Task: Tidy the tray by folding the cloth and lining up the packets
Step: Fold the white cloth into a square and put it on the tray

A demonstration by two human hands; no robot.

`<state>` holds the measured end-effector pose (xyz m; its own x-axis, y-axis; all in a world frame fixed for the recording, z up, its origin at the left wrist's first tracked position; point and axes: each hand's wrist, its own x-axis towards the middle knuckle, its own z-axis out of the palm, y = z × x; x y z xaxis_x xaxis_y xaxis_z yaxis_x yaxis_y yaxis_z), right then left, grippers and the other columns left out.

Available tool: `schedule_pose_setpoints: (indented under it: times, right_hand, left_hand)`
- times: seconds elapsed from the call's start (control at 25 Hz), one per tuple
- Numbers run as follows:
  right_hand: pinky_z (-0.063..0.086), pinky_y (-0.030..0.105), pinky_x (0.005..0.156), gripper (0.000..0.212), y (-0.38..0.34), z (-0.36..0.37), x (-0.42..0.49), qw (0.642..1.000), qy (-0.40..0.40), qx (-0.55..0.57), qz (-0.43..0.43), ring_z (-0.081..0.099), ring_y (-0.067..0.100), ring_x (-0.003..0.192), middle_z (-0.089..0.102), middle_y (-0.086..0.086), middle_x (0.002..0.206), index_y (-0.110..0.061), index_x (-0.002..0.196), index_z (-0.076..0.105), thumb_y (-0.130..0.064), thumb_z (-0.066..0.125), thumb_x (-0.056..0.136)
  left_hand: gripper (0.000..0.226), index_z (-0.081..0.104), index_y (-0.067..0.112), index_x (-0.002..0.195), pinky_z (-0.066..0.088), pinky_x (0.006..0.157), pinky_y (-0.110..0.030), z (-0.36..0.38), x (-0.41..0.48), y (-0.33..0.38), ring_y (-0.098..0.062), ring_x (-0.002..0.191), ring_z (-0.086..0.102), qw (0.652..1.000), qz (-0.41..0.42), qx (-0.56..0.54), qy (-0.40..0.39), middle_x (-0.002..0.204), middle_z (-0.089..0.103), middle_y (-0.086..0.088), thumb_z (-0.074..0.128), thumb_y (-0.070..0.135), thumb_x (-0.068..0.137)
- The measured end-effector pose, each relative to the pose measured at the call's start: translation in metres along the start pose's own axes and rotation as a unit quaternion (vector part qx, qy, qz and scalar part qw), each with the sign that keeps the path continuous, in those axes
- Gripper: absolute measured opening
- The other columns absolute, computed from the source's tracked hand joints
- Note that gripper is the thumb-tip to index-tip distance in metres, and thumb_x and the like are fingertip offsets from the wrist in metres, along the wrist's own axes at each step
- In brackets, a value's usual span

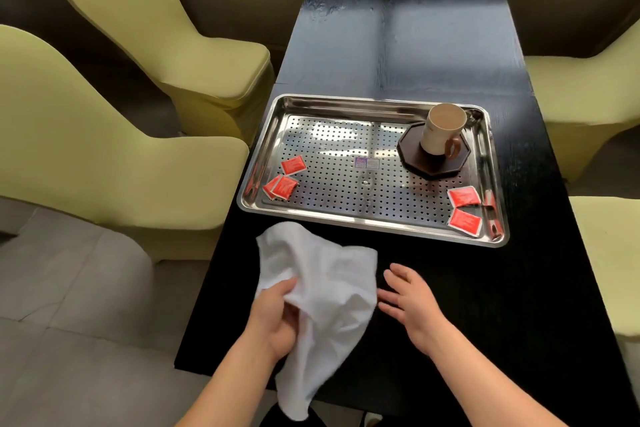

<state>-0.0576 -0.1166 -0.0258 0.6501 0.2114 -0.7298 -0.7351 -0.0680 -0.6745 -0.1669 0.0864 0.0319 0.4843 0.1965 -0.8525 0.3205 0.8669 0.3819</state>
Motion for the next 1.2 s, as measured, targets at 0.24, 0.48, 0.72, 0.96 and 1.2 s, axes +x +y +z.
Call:
schedule_pose_setpoints:
  times: [0.24, 0.48, 0.72, 0.96, 1.2]
  right_hand:
    - [0.055, 0.046, 0.091, 0.059, 0.02, 0.008, -0.015, 0.94, -0.109, 0.292, 0.142, 0.07, 0.033, 0.111, 0.072, 0.016, 0.122, -0.012, 0.12, 0.072, -0.06, 0.045, 0.098]
    - [0.054, 0.049, 0.087, 0.027, 0.004, 0.013, -0.027, 0.96, -0.152, 0.207, 0.11, 0.067, 0.037, 0.096, 0.07, 0.022, 0.107, -0.003, 0.114, 0.07, -0.021, 0.064, 0.094]
    - [0.053, 0.038, 0.069, 0.011, -0.033, -0.037, -0.021, 0.959, 0.16, -0.191, -0.136, 0.069, 0.022, 0.079, 0.075, 0.003, 0.08, -0.019, 0.076, 0.076, -0.019, 0.073, 0.086]
    - [0.058, 0.044, 0.081, 0.017, -0.03, -0.077, -0.032, 0.977, 0.176, 0.12, -0.024, 0.068, 0.03, 0.085, 0.07, 0.021, 0.11, -0.005, 0.108, 0.067, 0.0, 0.065, 0.091]
    - [0.061, 0.034, 0.062, 0.017, -0.051, -0.099, -0.042, 0.97, 0.106, 0.217, 0.008, 0.072, 0.024, 0.077, 0.072, 0.012, 0.096, -0.01, 0.109, 0.068, -0.016, 0.058, 0.097]
  left_hand:
    - [0.027, 0.074, 0.001, 0.101, 0.059, 0.068, -0.034, 0.034, -0.019, 0.006, -0.023, 0.071, 0.071, 0.99, -0.001, 0.02, -0.136, 0.08, 0.073, -0.013, 0.061, 0.02, 0.086]
    - [0.022, 0.066, 0.006, 0.114, 0.06, 0.065, -0.039, 0.028, -0.004, 0.012, -0.028, 0.08, 0.075, 0.986, 0.146, 0.084, 0.002, 0.1, 0.076, -0.015, 0.052, 0.01, 0.097]
    - [0.017, 0.065, 0.011, 0.1, 0.058, 0.055, -0.037, 0.002, 0.013, 0.017, -0.029, 0.089, 0.071, 0.96, 0.229, 0.061, 0.15, 0.104, 0.072, -0.014, 0.05, 0.006, 0.096]
    - [0.036, 0.061, 0.021, 0.132, 0.052, 0.091, -0.048, -0.015, 0.035, -0.011, -0.03, 0.124, 0.057, 0.989, 0.147, 0.005, 0.035, 0.132, 0.062, -0.011, 0.049, 0.025, 0.098]
    - [0.064, 0.041, 0.014, 0.148, 0.056, 0.087, -0.045, -0.008, 0.085, -0.015, -0.031, 0.108, 0.061, 0.975, 0.115, 0.131, 0.139, 0.126, 0.06, -0.012, 0.07, 0.019, 0.091]
